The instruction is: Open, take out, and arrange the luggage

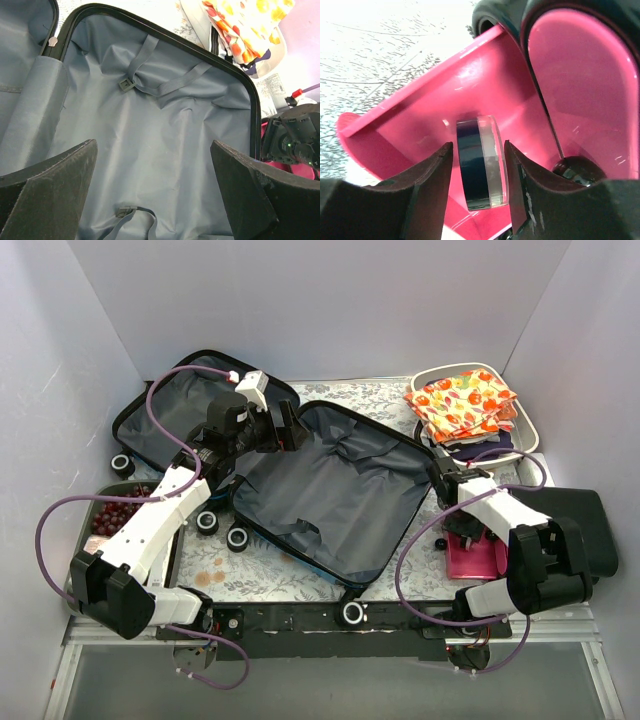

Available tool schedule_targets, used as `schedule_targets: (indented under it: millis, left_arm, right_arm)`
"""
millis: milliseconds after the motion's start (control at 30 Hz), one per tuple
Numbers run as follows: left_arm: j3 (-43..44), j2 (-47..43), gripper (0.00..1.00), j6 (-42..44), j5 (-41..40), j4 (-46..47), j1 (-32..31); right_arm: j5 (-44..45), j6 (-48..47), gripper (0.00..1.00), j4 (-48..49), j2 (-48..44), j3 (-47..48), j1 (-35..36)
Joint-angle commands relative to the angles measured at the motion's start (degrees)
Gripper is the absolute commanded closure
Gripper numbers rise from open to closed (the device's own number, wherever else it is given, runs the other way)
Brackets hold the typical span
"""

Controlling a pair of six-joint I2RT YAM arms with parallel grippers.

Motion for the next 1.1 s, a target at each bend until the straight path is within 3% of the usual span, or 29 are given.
schedule_targets:
  millis: [0,333,533,700,1067]
  left_arm:
    - [0.27,-2.12,0.02,0.27,1.11,1.24,0.00]
    - [0.09,-2.12,0.02,0.36,2.43,1.86,0.00]
    - [0.27,-1.77,0.02,0.27,3.14,2.03,0.00]
    - [0.09,-2.03,0.02,0.19,3.14,2.12,0.00]
    - [0.01,-2.03,0.02,-0.08,4.01,2.30,0.00]
  right_arm:
    - [-2.02,-1.48,0.48,2.05,-0.88,3.58,-0.13]
    - [-2.03,-1.57,0.44,-1.37,-4.48,6.75,0.04]
    - [-6.15,-5.43,0.43,2.14,-9.84,7.02,0.04]
    - [-13.00,-7.90,0.44,7.93,-15.72,5.18,0.04]
    - [-26.17,-9.39,0.46,15.48,-18.46,-1.77,0.04]
